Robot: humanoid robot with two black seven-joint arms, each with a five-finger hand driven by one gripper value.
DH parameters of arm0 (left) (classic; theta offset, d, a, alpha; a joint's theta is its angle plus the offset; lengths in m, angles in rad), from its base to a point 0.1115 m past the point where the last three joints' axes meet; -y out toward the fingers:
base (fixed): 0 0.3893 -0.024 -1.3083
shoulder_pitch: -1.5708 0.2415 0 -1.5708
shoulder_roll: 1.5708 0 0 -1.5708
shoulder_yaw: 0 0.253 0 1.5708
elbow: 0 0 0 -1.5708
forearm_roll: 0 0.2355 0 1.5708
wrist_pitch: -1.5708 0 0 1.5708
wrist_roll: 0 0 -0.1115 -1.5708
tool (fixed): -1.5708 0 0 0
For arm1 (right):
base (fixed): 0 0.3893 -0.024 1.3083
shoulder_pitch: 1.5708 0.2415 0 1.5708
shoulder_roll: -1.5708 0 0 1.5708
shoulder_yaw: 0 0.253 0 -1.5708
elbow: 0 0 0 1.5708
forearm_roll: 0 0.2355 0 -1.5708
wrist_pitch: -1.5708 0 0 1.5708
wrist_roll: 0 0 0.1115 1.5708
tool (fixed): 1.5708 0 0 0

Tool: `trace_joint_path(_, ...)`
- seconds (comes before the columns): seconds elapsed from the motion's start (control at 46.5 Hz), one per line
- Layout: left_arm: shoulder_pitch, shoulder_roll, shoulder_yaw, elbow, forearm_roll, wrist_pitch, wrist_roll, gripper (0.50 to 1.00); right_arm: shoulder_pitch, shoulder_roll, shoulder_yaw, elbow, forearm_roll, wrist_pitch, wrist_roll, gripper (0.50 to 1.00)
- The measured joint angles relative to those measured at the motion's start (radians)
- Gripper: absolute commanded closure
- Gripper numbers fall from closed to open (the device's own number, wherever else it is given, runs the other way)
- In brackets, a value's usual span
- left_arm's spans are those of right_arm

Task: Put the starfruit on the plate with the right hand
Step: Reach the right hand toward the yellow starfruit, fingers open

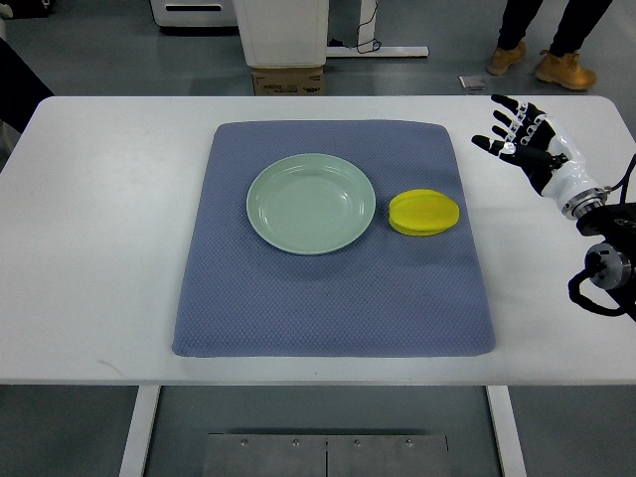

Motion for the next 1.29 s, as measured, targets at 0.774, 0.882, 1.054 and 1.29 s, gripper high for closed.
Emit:
trace_joint_path(0.774,0.000,0.000,0.000,0.000,0.000,0.001,0.001,0.500,0.012,-0.109,-0.309,0.261,-0.355,-0.346,0.107,0.500)
trace_joint_path(0.882,0.000,0.000,0.000,0.000,0.000,0.000,0.001,0.500,0.044,-0.094,-0.378,0.260,-0.360,-0.399,0.106,0.500)
trace_joint_path(1.054,0.000,0.000,0.000,0.000,0.000,0.000,0.001,0.500,0.078,-0.059,-0.460,0.255,-0.360,-0.489,0.106,0.500)
trace_joint_path(1.29,0.000,0.000,0.000,0.000,0.000,0.001,0.001,0.500,0.089,-0.021,-0.508,0.250,-0.360,-0.551,0.106,0.500)
